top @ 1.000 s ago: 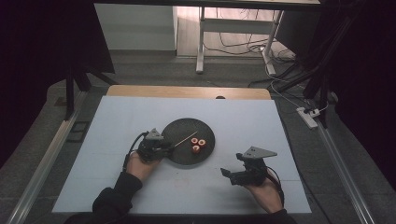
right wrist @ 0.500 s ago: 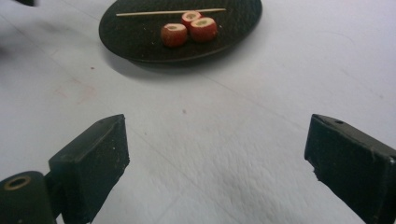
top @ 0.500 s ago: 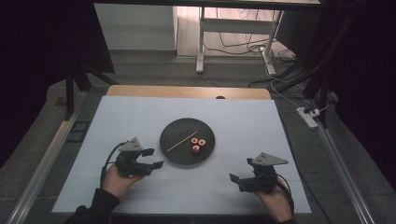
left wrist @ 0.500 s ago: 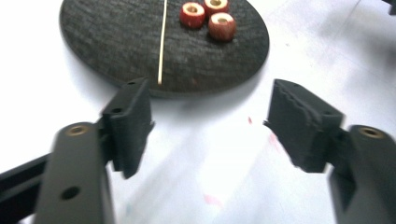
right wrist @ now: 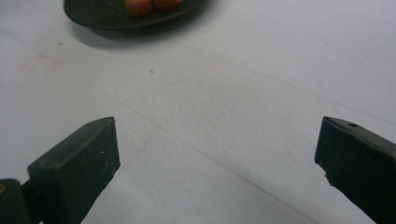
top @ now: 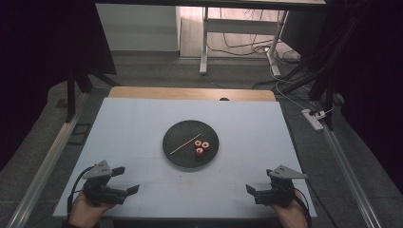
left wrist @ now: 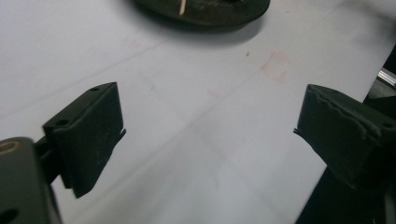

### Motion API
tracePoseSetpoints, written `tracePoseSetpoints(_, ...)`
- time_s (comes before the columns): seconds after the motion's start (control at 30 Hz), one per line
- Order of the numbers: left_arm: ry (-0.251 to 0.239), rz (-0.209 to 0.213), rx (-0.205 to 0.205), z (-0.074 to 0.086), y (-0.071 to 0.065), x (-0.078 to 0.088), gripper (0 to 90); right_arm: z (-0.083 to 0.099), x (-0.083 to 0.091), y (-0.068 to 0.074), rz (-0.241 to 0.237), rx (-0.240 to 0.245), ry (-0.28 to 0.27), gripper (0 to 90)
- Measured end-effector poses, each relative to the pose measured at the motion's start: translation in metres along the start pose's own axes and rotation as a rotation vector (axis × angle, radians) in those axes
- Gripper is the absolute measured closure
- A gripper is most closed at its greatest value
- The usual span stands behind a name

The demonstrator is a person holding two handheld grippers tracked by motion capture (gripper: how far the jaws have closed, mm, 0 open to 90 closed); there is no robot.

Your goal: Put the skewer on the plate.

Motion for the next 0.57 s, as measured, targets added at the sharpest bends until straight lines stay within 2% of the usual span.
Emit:
tracePoseSetpoints(0.07,0.003,-0.041,0.019,0.009,0.003,0.008,3.3,0.004,0.003,-0.002,0.014,-0.013,0.003,0.0)
tracePoseSetpoints(0.13,0.007,-0.062,0.047,0.018,0.006,0.014,1.1,0.008,0.007,-0.004,0.030,-0.022,0.003,0.0)
tracePoseSetpoints(0.27,0.016,-0.108,0.070,0.029,0.009,0.023,0.0,0.013,0.014,-0.007,0.040,-0.050,0.004,0.0)
tracePoseSetpoints(0.4,0.048,-0.139,0.086,0.037,0.012,0.026,0.0,0.016,0.018,-0.008,0.047,-0.059,0.027,0.0)
tracePoseSetpoints(0.43,0.044,-0.142,0.095,0.038,0.012,0.027,0.0,0.017,0.019,-0.008,0.048,-0.059,0.030,0.0)
tracePoseSetpoints(0.57,0.048,-0.135,0.102,0.037,0.013,0.026,0.3,0.018,0.018,-0.008,0.054,-0.052,0.046,0.0)
Point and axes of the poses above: each handheld gripper's, and its own axes: x roughly backward along the jaws, z roughly out of its underside, y roughly to its left, the point moved 3 cm from there along -x, roughly forward along the jaws, and after that the axes turned 1 degree about y, right-handed, at the moved point
